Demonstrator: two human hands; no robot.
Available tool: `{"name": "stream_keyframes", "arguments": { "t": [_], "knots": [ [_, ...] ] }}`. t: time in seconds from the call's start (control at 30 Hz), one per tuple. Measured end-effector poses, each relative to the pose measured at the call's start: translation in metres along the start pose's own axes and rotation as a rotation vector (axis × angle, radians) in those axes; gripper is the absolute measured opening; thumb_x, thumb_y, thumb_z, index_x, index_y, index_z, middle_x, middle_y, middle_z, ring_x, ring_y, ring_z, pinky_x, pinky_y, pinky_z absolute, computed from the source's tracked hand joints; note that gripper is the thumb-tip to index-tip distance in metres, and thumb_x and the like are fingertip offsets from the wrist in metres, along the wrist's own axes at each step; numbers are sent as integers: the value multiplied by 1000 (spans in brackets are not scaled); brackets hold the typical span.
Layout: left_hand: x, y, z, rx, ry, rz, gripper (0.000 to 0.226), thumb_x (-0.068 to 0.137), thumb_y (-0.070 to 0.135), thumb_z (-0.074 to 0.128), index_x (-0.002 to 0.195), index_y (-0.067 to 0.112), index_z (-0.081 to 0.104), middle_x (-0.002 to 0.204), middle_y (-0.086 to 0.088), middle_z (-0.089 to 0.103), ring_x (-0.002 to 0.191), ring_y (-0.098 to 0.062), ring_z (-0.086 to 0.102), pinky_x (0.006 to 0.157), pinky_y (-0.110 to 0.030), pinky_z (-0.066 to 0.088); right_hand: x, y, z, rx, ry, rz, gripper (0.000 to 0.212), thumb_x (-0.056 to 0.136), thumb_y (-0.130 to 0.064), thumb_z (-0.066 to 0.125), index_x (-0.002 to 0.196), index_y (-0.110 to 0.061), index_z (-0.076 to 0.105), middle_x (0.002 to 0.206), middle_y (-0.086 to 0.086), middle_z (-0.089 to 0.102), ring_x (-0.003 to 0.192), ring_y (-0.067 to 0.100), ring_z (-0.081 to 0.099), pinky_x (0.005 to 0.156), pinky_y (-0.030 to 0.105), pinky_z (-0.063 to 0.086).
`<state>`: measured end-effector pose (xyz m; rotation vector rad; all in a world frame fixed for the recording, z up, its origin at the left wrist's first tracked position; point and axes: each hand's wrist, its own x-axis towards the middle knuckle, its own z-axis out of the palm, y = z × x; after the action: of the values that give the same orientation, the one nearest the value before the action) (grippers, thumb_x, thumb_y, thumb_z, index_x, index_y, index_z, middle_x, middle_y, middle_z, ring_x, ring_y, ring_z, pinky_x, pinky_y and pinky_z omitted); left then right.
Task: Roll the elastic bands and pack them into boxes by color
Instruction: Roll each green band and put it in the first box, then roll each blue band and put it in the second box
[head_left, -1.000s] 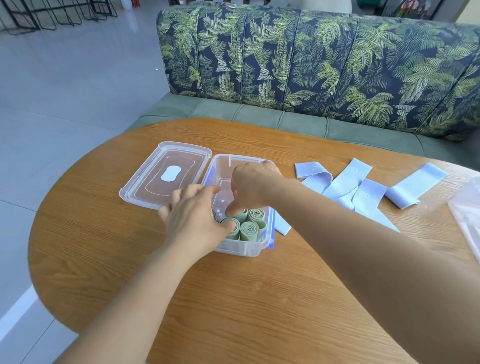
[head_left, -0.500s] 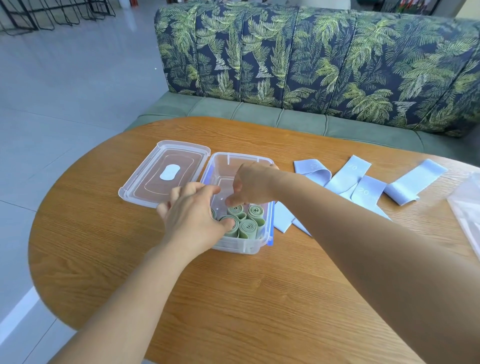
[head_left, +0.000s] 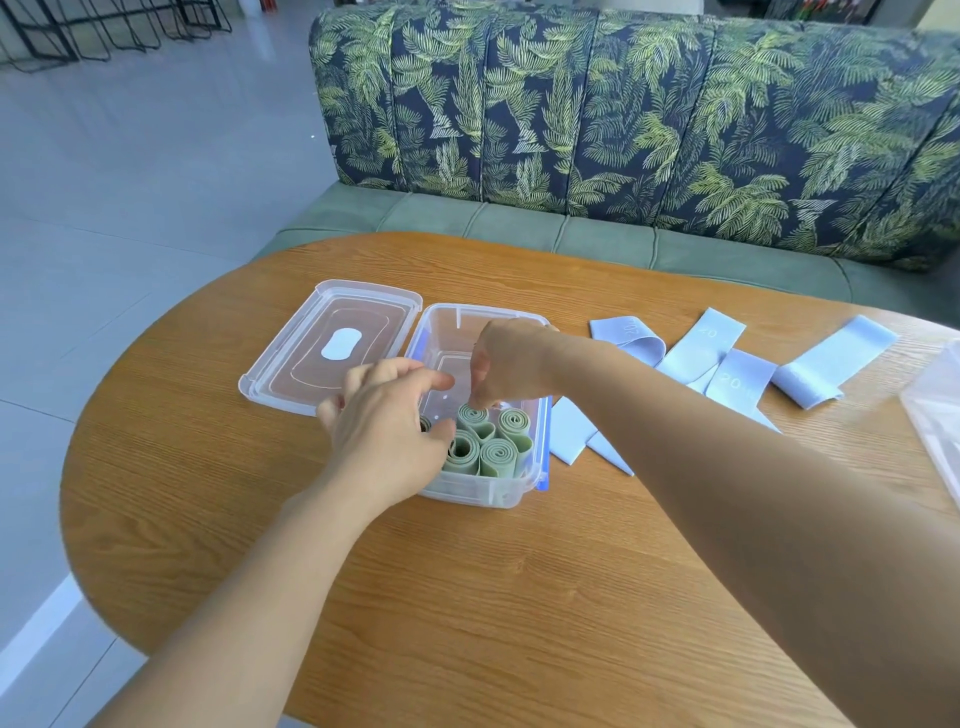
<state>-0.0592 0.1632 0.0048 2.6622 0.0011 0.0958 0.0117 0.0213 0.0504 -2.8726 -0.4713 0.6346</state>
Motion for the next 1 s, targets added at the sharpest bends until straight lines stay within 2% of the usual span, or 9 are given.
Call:
{"name": "stream_keyframes", "arguments": {
  "t": [0.1,0.33,0.4,0.53,0.7,0.8,0.87,0.93,1.0],
  "knots": [
    [2,-1,0,-24,12,0,33,90,30,63,120,41,57,136,21,42,130,-9,24,95,-32,18,1,2,-1,26,5,-13,25,87,-32,70,103,-14,76,112,-1,70,104,21,63,76,30,43],
    [5,1,-10,-89,62,-12,34,94,17,54,119,39,60,133,20,45,128,-7,24,86,-26,13,4,6,2,136,117,-35,19,86,-28,69,98,-15,76,105,2,71,99,24,64,89,38,54],
    [7,6,-16,-81,71,-3,34,94,15,52,118,38,60,134,18,46,127,-10,25,82,-24,11,-1,9,-2,213,208,-39,15,86,-26,69,96,-17,76,102,2,71,96,23,63,85,34,54],
    [7,23,-29,-61,86,36,34,95,16,51,120,38,60,137,15,46,128,-13,26,87,-26,14,-21,18,-12,320,389,-31,11,85,-22,68,90,-17,76,94,5,73,90,24,64,80,31,54],
    [-8,52,-38,-56,98,95,34,95,16,51,118,38,61,136,14,46,128,-15,28,88,-28,17,-66,43,-20,400,491,-2,10,86,-18,66,80,-17,73,81,4,68,70,19,57,65,26,47],
    [-23,70,-35,-63,76,124,34,94,16,51,117,39,62,135,14,47,128,-16,29,95,-32,23,-101,68,-16,462,534,42,14,86,-16,65,73,-14,71,76,0,67,61,11,53,57,23,41],
    [-34,84,-30,-70,57,136,34,94,16,51,118,39,62,137,13,46,130,-17,28,96,-31,22,-127,88,-7,506,546,90,16,87,-13,64,75,-9,73,76,0,67,63,13,52,54,21,38],
    [-44,97,-22,-83,32,146,35,95,15,50,119,38,61,137,13,46,132,-17,26,90,-28,19,-153,111,7,585,557,152,16,87,-10,62,81,-4,75,81,8,70,69,19,55,60,26,40],
    [-51,108,-11,-99,13,164,36,94,14,50,119,37,62,136,11,47,131,-18,30,95,-29,23,-177,135,21,683,580,232,16,87,-11,61,81,-2,74,86,14,73,75,21,59,66,30,42]
  ]
}}
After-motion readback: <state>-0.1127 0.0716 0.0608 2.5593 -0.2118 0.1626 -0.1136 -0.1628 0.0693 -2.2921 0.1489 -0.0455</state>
